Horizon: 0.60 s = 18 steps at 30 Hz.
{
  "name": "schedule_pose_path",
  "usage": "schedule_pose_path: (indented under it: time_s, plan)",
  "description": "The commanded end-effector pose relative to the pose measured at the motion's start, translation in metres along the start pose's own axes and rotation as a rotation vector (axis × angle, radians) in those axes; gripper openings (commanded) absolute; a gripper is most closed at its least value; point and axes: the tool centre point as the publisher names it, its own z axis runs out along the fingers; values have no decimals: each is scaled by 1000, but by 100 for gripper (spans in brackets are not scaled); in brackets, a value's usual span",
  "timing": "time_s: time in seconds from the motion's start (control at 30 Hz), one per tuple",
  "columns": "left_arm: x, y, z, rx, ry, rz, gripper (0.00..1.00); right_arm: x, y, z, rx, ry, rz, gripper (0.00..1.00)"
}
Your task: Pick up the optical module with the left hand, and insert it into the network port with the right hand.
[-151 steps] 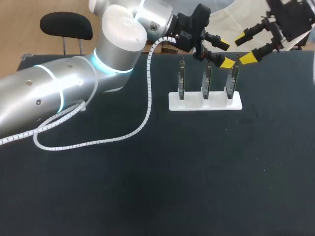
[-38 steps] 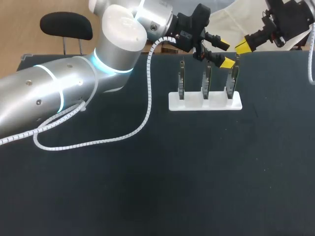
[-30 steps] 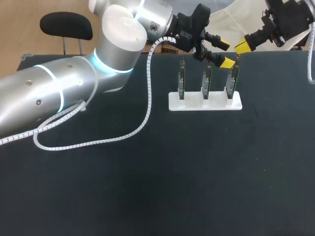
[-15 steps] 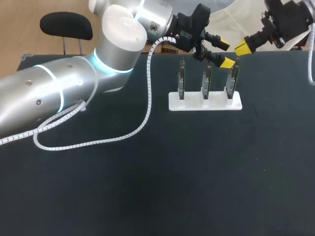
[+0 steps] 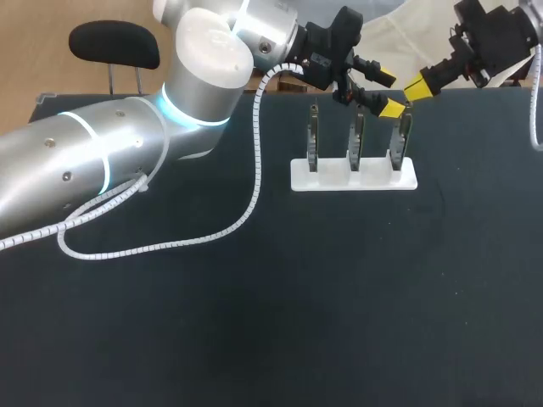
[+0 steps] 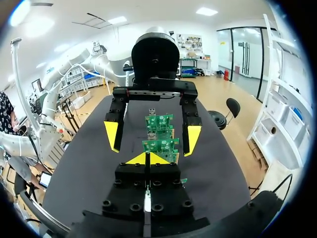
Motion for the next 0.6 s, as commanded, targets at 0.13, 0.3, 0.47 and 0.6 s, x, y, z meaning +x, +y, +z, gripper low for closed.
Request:
schedule_pose_path:
  time_s: [0.13, 0.3, 0.47, 0.6]
  plan:
    - [-1, 2, 0, 4, 4, -1, 100, 2, -3, 1, -2, 5, 7, 0]
    - [-1, 2, 0, 4, 4, -1, 100, 2, -3, 2, -3, 7, 11, 0]
    - [-1, 2, 0, 4, 4, -1, 100, 3, -2, 3, -6, 6, 11, 0]
    - [-1, 2, 0, 4, 4, -1, 100, 6, -3, 4, -7, 10, 19, 0]
